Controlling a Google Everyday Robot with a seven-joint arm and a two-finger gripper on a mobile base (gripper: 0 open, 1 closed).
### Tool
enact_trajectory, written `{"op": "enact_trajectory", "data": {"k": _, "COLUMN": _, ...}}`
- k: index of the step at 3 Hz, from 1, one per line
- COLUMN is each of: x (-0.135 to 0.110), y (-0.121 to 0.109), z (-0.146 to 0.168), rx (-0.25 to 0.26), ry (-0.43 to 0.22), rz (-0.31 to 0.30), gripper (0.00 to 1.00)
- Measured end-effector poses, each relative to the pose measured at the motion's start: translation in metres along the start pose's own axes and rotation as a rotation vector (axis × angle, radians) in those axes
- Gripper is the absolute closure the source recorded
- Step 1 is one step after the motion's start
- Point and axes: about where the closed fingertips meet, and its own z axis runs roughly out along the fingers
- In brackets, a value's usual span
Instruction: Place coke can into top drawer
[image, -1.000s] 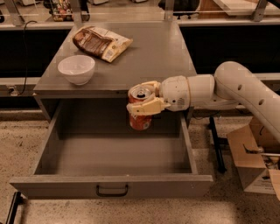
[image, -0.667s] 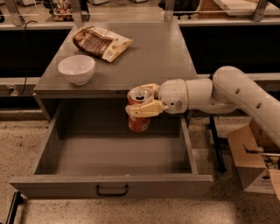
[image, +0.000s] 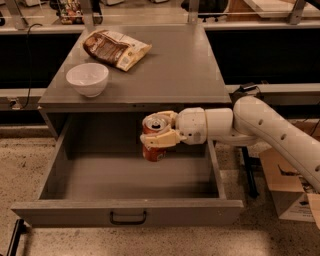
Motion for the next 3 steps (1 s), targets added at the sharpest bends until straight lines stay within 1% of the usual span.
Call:
{"op": "enact_trajectory", "data": {"k": 1, "x": 0.022, "y": -0.001, "z": 0.006, "rx": 0.003, "ry": 0.022, "rz": -0.035, "gripper": 1.00}}
{"op": "enact_trajectory", "data": {"k": 2, "x": 0.046, "y": -0.004, "z": 0.010, "rx": 0.018, "ry": 0.068, "rz": -0.064, "gripper": 1.00}}
{"op": "enact_trajectory", "data": {"k": 3, "x": 0.068, "y": -0.005, "z": 0.017, "rx": 0.010, "ry": 0.104, "rz": -0.075, "gripper": 1.00}}
